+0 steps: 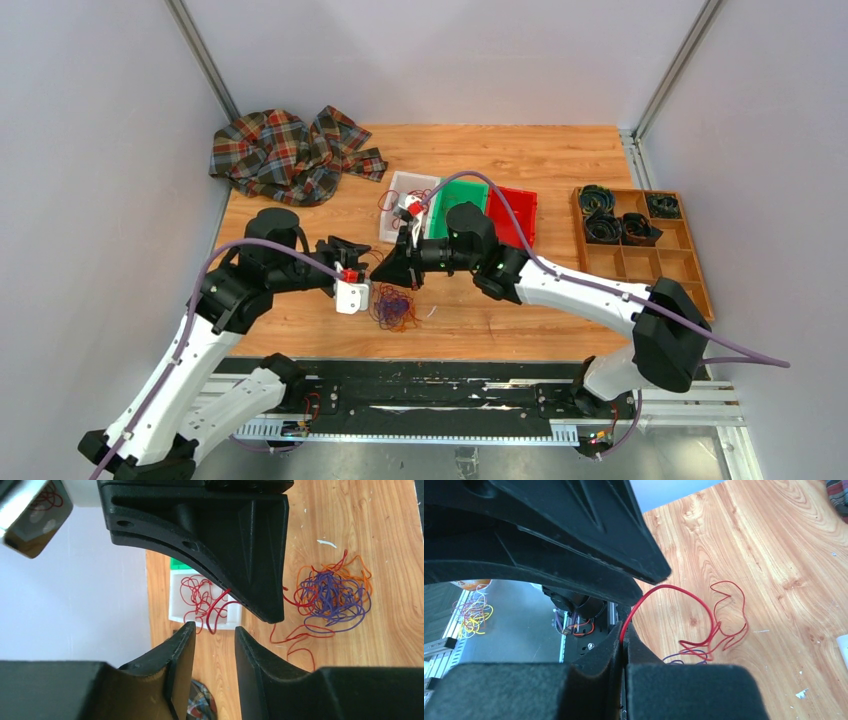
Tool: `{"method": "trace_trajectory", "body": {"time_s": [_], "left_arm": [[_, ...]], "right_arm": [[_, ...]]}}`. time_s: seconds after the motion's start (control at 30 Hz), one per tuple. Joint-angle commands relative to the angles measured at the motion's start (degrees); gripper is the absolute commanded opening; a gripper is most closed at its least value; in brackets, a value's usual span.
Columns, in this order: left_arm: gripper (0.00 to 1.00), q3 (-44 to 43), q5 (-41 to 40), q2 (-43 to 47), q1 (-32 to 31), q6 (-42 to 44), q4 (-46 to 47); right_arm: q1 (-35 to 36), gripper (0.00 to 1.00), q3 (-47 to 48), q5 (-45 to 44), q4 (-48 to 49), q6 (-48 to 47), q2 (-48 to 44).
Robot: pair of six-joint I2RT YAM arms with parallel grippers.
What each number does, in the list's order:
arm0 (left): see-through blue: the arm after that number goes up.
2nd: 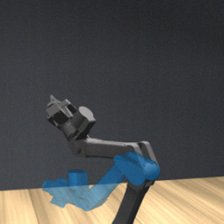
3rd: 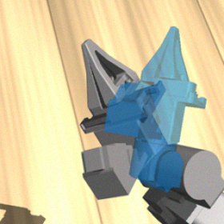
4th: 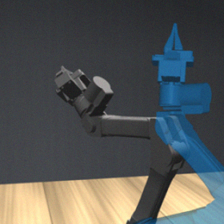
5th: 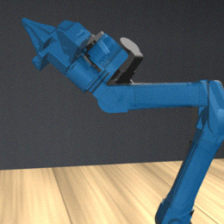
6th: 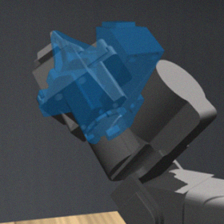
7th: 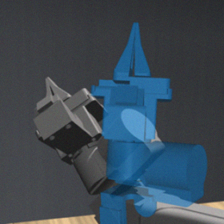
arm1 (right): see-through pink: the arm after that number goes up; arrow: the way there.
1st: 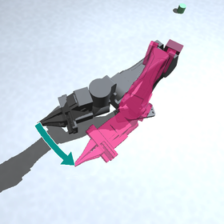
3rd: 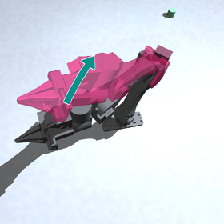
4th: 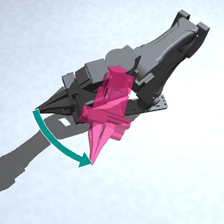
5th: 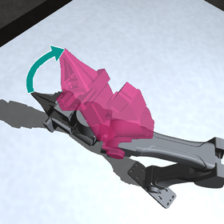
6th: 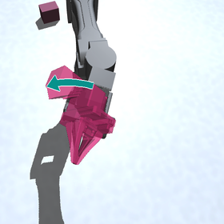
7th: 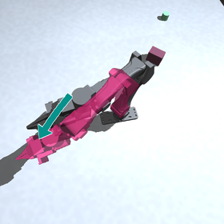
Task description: Untangle the cables
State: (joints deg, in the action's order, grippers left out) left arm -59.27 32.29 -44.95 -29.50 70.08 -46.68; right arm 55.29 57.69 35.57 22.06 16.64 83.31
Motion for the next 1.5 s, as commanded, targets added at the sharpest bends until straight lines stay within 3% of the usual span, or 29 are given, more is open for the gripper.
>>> {"method": "trace_trajectory", "body": {"time_s": [0.0,0.43,0.8,1.07,1.2,1.4,1.47], "left_arm": [[0.39,-0.8,0.6,2.5,-0.5,0.5,1.7],[0.43,2.4,2.8,3.4,-0.5,5.7,3.2],[0.43,4.2,4.2,1.9,-0.5,0.5,6.2],[0.41,3.8,0.6,-2.2,-0.5,1.6,4.0],[0.33,1.1,0.9,-4.6,-0.5,2.1,4.9],[0.04,1.5,0.1,-2.2,-0.5,0.7,9.8],[0.01,1.1,-0.3,-1.4,-0.5,1.0,10.3]], "right_arm": [[-1.2,0.01,1.1,1.1,0.9,-0.4,-0.2],[-1.2,0.01,2.0,4.3,2.2,1.3,0.8],[-1.1,0.01,2.1,6.8,3.4,1.7,1.5],[-1.1,0.01,2.6,7.5,5.1,2.3,2.4],[-1.1,0.01,2.6,7.7,5.4,2.5,2.9],[-1.3,0.01,1.1,5.5,5.4,2.5,2.7],[-1.8,0.01,0.2,4.3,7.1,4.3,3.0]]}}
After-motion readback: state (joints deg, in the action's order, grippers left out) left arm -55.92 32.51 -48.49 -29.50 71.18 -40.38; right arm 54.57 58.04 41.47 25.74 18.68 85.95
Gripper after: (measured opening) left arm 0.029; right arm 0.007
